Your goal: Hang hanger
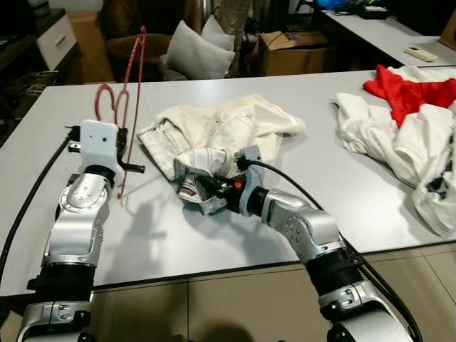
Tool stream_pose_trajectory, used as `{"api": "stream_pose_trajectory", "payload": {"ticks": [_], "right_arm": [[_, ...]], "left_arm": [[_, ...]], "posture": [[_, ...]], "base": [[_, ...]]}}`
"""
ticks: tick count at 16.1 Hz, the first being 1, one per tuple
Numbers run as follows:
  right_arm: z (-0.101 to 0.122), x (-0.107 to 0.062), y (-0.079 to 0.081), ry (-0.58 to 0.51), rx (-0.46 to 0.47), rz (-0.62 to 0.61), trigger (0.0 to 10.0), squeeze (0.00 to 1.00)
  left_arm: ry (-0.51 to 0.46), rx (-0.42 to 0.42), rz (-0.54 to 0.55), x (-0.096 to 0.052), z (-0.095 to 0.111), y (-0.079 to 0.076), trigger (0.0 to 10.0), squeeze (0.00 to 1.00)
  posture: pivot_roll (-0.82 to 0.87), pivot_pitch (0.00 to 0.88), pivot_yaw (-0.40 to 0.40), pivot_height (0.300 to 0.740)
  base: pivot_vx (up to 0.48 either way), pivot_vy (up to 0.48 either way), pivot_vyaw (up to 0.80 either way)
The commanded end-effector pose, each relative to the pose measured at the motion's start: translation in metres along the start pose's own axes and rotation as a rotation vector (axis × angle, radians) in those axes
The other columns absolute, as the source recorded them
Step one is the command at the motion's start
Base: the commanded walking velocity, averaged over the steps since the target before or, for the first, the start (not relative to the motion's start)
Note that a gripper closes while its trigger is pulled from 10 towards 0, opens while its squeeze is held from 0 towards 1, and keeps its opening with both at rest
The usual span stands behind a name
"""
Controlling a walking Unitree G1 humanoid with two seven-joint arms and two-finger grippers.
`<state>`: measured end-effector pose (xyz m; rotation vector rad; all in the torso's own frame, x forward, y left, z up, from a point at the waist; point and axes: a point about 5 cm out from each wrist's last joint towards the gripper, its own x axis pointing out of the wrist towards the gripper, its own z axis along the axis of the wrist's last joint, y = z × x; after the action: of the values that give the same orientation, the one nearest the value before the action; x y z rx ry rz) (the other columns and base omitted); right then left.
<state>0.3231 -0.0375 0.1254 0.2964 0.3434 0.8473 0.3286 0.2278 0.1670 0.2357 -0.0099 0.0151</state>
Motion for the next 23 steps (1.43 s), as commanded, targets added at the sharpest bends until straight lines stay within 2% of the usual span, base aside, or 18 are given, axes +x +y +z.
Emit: {"api": "stream_pose_trajectory", "payload": {"ticks": [1, 2, 3, 5, 7, 9, 10, 11, 13, 15, 17, 18, 19, 20, 21, 22, 23], "right_arm": [[0.002, -0.01, -0.019, -0.036, 0.003, -0.121, 10.0, 1.0], [0.006, -0.02, -0.029, -0.084, 0.025, -0.17, 10.0, 1.0], [0.006, -0.025, -0.031, -0.094, 0.015, -0.169, 10.0, 1.0], [0.007, -0.039, -0.026, -0.096, -0.036, -0.105, 10.0, 1.0], [0.009, -0.06, -0.004, -0.014, -0.154, 0.06, 10.0, 1.0], [0.011, -0.072, 0.008, 0.028, -0.188, 0.148, 10.0, 1.0], [0.014, -0.079, 0.013, 0.047, -0.222, 0.195, 10.0, 1.0], [0.019, -0.09, 0.017, 0.077, -0.308, 0.224, 10.0, 1.0], [0.024, -0.101, 0.021, 0.092, -0.348, 0.244, 10.0, 1.0], [0.043, -0.117, 0.027, 0.008, -0.379, 0.245, 10.0, 1.0], [0.065, -0.126, 0.024, -0.141, -0.355, 0.169, 10.0, 1.0], [0.076, -0.129, 0.016, -0.222, -0.33, 0.085, 10.0, 1.0], [0.079, -0.129, 0.013, -0.247, -0.32, 0.056, 10.0, 1.0], [0.083, -0.126, 0.001, -0.297, -0.293, -0.045, 10.0, 1.0], [0.081, -0.115, -0.016, -0.298, -0.274, -0.149, 10.0, 0.92], [0.078, -0.099, -0.028, -0.278, -0.26, -0.185, 10.0, 0.0], [0.074, -0.074, -0.033, -0.24, -0.251, -0.159, 10.0, 0.0]], "left_arm": [[-0.02, 0.008, -0.031, 0.001, 0.005, -0.005, 10.0, 0.0], [-0.018, 0.015, -0.049, 0.0, 0.004, -0.009, 10.0, 0.0], [-0.018, 0.016, -0.055, 0.0, 0.004, -0.01, 10.0, 0.0], [-0.019, 0.017, -0.062, 0.0, 0.005, -0.012, 10.0, 0.0], [-0.02, 0.024, -0.065, 0.003, 0.007, -0.01, 10.0, 0.0], [-0.019, 0.031, -0.069, 0.003, 0.008, -0.011, 10.0, 0.0], [-0.019, 0.033, -0.071, 0.004, 0.008, -0.011, 10.0, 0.0], [-0.019, 0.037, -0.072, 0.003, 0.009, -0.012, 10.0, 0.0], [-0.018, 0.042, -0.072, 0.003, 0.009, -0.011, 10.0, 0.0], [-0.021, 0.051, -0.063, 0.003, 0.01, -0.007, 10.0, 0.0], [-0.026, 0.052, -0.059, 0.003, 0.011, -0.004, 10.0, 0.0], [-0.03, 0.052, -0.054, 0.003, 0.012, -0.003, 10.0, 0.0], [-0.032, 0.052, -0.052, 0.003, 0.012, -0.003, 10.0, 0.0], [-0.036, 0.049, -0.045, 0.003, 0.013, -0.002, 10.0, 0.0], [-0.038, 0.049, -0.042, 0.003, 0.014, -0.001, 10.0, 0.0], [-0.039, 0.051, -0.041, 0.004, 0.014, 0.0, 10.0, 0.0], [-0.04, 0.056, -0.041, 0.004, 0.015, 0.002, 10.0, 0.0]], "posture": [[-0.16, 0.0, 0.054, 0.74], [-0.17, 0.0, 0.06, 0.74], [-0.17, 0.0, 0.062, 0.74], [-0.18, 0.0, 0.07, 0.74], [-0.19, 0.0, 0.082, 0.74], [-0.2, 0.0, 0.087, 0.74], [-0.2, 0.0, 0.088, 0.74], [-0.2, 0.0, 0.087, 0.74], [-0.2, 0.0, 0.084, 0.74], [-0.2, 0.0, 0.079, 0.74], [-0.2, 0.0, 0.076, 0.74], [-0.2, 0.0, 0.077, 0.74], [-0.2, 0.0, 0.076, 0.74], [-0.19, 0.0, 0.075, 0.74], [-0.19, 0.0, 0.074, 0.74], [-0.18, 0.0, 0.077, 0.74], [-0.18, 0.0, 0.079, 0.74]], "base": [[0.0, 0.0, 0.0], [0.0, 0.0, 0.0], [0.0, 0.0, 0.0], [0.0, 0.0, 0.0], [0.0, 0.0, 0.0], [0.0, 0.0, 0.0], [0.0, 0.0, 0.0], [0.0, 0.0, 0.0], [0.0, 0.0, 0.0], [0.0, 0.0, 0.0], [0.0, 0.0, 0.0], [0.0, 0.0, 0.0], [0.0, 0.0, 0.0], [0.0, 0.0, 0.0], [0.0, 0.0, 0.0], [0.0, 0.0, 0.0], [0.0, 0.0, 0.0]]}}
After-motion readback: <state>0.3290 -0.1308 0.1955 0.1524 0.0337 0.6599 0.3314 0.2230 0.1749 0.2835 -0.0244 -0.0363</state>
